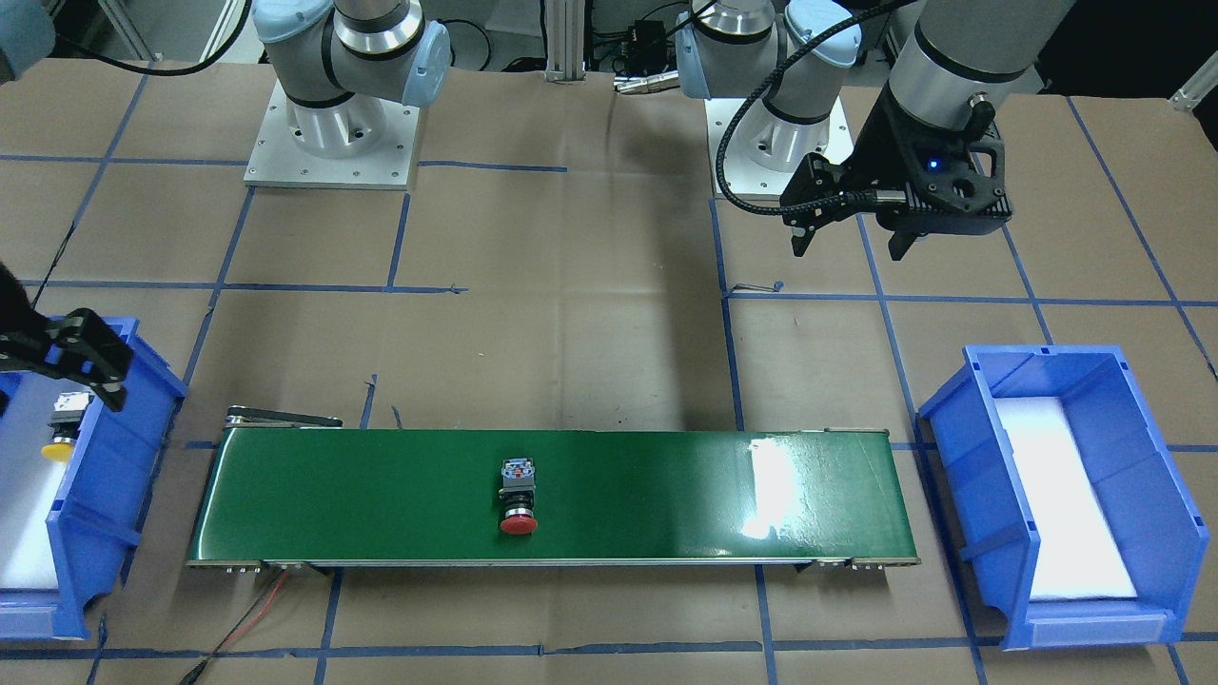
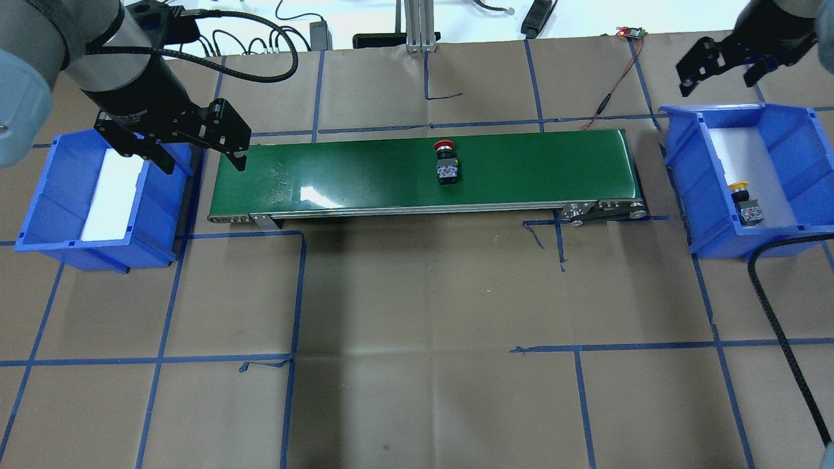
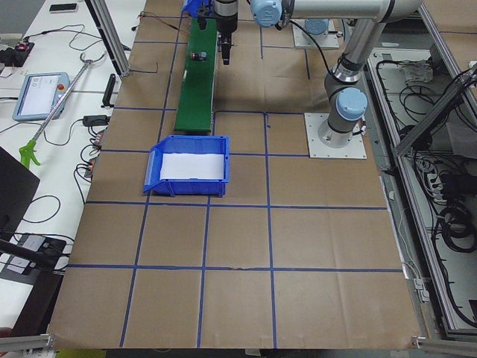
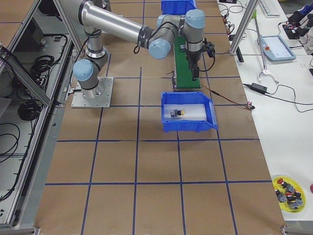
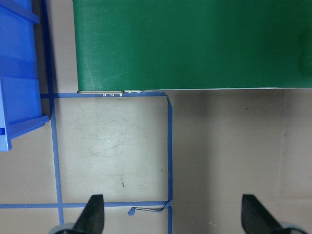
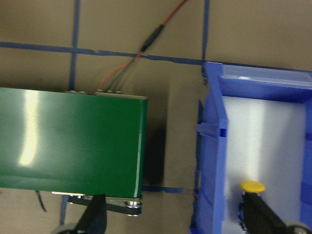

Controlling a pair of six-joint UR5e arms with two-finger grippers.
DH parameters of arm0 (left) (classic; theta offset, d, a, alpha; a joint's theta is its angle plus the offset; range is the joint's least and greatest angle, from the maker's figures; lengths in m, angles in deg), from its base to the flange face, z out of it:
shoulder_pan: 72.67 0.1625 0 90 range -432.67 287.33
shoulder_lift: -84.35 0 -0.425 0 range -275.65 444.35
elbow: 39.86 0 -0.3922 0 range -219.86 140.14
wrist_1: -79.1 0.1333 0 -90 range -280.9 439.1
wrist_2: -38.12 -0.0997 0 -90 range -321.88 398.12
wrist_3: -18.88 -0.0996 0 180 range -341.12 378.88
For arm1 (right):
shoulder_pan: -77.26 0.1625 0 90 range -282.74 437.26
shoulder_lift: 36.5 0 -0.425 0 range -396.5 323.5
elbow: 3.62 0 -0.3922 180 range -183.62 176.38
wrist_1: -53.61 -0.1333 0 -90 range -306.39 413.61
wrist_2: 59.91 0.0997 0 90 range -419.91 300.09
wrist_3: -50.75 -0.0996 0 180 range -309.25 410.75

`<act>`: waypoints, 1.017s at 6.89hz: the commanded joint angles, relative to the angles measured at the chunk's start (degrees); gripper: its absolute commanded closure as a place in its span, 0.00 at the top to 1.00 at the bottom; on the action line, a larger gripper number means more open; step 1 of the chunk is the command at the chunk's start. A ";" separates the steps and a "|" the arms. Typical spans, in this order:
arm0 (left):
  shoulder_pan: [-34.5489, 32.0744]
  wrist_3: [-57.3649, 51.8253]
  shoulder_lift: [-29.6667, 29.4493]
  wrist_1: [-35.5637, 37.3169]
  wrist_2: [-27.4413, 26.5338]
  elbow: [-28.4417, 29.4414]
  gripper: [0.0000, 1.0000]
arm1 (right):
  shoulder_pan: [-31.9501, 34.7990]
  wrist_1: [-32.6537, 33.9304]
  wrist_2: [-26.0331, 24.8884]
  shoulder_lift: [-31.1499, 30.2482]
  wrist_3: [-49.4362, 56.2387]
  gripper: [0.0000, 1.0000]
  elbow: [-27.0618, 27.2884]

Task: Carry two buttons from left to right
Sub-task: 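Move the right gripper to the red button on the belt and grasp it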

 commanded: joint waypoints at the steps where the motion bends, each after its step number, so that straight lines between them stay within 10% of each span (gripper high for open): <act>1: 0.00 0.00 -0.09 0.09 -0.01 0.00 1.00 | 7.19 -0.31 1.96 0.46 -6.11 1.00 0.04; 7: 0.00 0.00 0.00 0.00 -0.01 -0.09 1.00 | 14.86 4.34 5.73 7.75 -12.80 1.00 -0.13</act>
